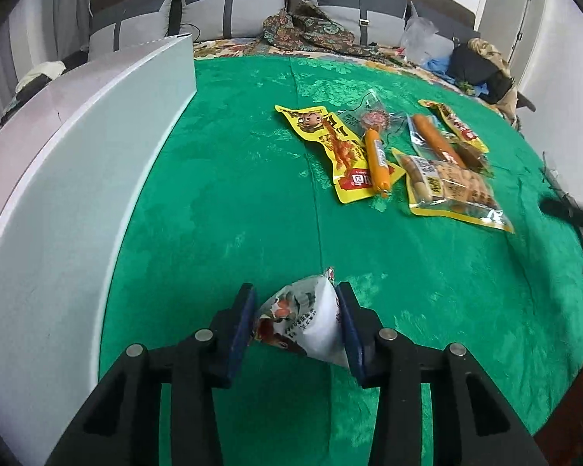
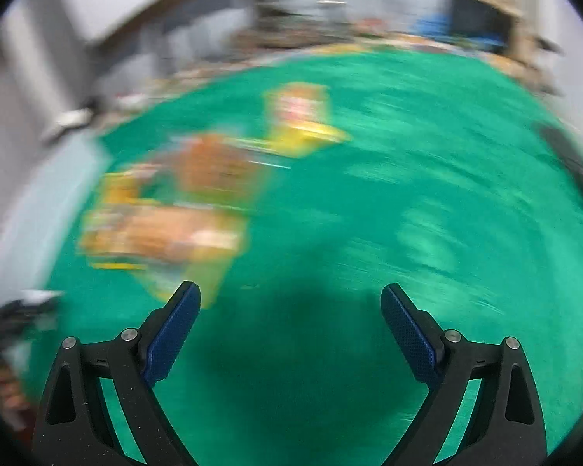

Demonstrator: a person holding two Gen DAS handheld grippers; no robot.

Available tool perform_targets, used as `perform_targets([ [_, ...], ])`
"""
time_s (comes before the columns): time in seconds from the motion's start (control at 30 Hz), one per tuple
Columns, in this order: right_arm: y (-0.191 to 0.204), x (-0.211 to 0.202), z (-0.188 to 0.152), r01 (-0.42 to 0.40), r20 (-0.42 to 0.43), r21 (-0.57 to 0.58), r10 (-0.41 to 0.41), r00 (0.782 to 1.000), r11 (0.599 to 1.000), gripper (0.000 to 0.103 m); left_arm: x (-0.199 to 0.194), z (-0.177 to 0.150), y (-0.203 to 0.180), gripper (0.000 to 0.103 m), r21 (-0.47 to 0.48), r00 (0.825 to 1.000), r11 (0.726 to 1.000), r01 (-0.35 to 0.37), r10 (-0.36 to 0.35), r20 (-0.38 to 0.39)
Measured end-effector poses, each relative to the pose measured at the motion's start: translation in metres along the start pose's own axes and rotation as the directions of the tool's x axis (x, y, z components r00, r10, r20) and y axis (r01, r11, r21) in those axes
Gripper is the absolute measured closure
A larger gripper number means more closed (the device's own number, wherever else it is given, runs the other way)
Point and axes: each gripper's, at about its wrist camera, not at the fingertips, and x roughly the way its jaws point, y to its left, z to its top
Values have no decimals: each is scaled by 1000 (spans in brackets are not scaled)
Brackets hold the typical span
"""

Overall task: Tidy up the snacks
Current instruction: 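Lift the pouch with the left tool while the right tool grasps the clear peanut bag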

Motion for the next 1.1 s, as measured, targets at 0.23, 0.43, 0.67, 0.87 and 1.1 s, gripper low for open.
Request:
perform_targets([
  [0.23,92,65,73,-129,-160,-232,93,983,964,8,-28,-8,11,62,-86,999,995,47,-45,23],
  [0.43,88,113,71,-232,-485,-139,139,864,963,8,-49,-18,30,62,-125,997,990,65,-60,49],
  [0.67,95,89,60,-173,-486,-138,86,870,975,7,-51,-19,25,62,-139,994,985,98,-89,66],
  [0.87,118,102,22,130,-399,-74,-149,905,989,7,-61,-20,22,62,-124,993,988,92,-82,84],
  [1.1,127,79,4,105,-308,-178,-156,938,979,44,-86,-20,19,62,-98,988,990,103,-90,128],
])
